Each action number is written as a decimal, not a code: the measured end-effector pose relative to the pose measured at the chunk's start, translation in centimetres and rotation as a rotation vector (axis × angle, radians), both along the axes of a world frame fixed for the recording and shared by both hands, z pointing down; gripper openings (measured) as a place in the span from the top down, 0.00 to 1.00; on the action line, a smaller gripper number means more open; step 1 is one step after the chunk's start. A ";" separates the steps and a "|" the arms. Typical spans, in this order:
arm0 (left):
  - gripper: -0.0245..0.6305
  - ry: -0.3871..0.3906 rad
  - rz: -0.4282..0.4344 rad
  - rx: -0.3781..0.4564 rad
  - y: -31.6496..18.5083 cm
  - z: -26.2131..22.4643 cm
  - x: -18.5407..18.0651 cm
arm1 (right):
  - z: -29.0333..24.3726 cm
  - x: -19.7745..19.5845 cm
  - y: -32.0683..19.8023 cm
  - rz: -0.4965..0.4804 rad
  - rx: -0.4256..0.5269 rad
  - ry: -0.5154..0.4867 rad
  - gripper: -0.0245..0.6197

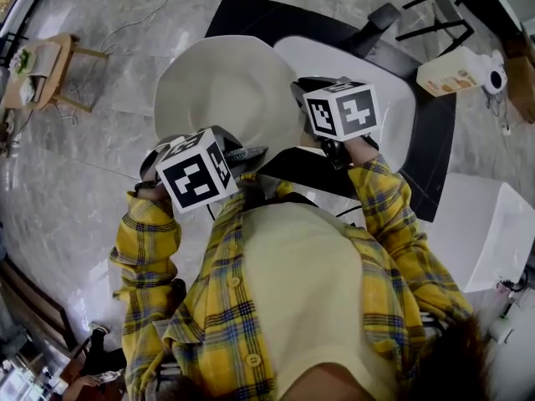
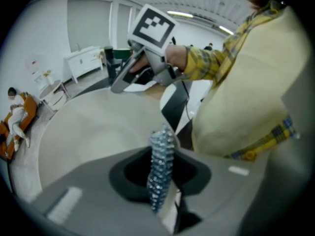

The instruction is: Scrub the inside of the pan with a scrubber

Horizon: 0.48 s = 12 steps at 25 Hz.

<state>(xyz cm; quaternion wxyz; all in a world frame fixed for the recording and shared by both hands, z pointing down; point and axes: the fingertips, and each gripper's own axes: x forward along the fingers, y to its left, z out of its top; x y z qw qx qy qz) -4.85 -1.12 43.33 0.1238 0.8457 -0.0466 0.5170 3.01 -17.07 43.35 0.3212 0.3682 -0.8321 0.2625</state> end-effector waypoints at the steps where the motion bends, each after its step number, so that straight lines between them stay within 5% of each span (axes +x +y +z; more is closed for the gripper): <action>1: 0.83 -0.012 0.007 -0.001 0.1 0.0 -0.3 | 0.0 -0.1 0.0 0.000 0.001 0.001 0.94; 12: 0.83 -0.172 -0.009 0.009 -0.1 0.7 -4.0 | 0.0 -0.5 0.2 -0.011 0.004 0.020 0.94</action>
